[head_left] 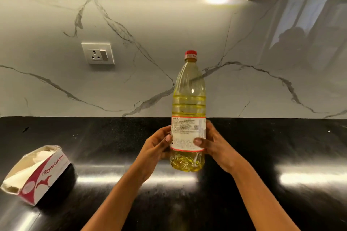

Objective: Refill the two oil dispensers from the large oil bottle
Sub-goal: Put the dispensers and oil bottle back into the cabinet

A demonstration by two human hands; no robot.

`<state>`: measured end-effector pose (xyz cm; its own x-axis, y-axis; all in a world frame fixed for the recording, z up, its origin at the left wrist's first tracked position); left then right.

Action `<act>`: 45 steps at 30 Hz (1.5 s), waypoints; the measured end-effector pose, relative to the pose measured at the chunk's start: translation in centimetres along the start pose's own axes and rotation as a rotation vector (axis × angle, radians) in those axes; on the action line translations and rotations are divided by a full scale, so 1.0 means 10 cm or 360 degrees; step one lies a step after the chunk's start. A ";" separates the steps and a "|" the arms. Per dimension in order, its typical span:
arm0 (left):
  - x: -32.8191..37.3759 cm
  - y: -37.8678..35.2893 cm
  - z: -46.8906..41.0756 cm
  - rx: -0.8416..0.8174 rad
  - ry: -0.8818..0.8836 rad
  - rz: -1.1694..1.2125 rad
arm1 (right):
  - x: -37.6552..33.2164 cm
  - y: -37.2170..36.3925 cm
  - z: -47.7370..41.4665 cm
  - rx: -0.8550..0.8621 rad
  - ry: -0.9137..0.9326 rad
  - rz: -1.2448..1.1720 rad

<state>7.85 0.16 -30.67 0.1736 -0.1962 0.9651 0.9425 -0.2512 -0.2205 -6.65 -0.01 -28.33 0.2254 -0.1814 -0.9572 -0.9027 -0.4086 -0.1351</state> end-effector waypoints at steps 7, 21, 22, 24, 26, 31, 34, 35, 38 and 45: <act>0.48 -0.24 0.21 -0.0021 -0.0104 0.0364 | -0.58 -0.09 -0.02 0.0121 0.0210 0.0091; 2.46 -0.76 0.68 0.0400 -0.0963 -0.0219 | -2.56 -0.32 -0.17 0.0239 0.0801 0.0940; 2.69 -0.81 0.68 0.0350 -0.0997 -0.0196 | -2.78 -0.32 -0.27 0.0199 0.0835 0.0836; 3.13 -0.89 0.66 0.0290 -0.1042 -0.0148 | -3.19 -0.30 -0.46 0.0125 0.0868 0.0689; 3.51 -0.99 0.57 0.0169 -0.1044 -0.0123 | -3.53 -0.28 -0.64 0.0054 0.0893 0.0613; 4.15 -1.14 0.20 0.0053 -0.0879 -0.0205 | -4.00 -0.08 -1.08 0.0078 0.0879 0.0579; 4.40 -1.20 0.01 0.0084 -0.0913 -0.0276 | -4.18 0.08 -1.33 0.0182 0.0859 0.0649; 4.45 -1.22 -0.04 0.0107 -0.0925 -0.0296 | -4.21 0.11 -1.41 0.0193 0.0839 0.0678; 4.53 -1.25 -0.21 0.0180 -0.0923 -0.0367 | -4.19 0.23 -1.61 0.0214 0.0744 0.0759; 4.46 -1.21 -0.61 0.0300 -0.0831 -0.0414 | -4.06 0.44 -1.89 0.0227 0.0591 0.0952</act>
<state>2.45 -11.34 14.22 0.0035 0.3516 0.9361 0.9988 -0.0472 0.0141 -12.83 -11.39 14.74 -0.2360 -0.6405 -0.7308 -0.9440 -0.0274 0.3288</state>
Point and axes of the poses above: each hand's wrist, its own z-axis away from the middle knuckle, its own y-axis out of the back of the hand, x = y × z, the point moved 9 cm from there along -z, towards the middle knuckle, and after that the axes turned 14 degrees about y, right-handed, at the moved point
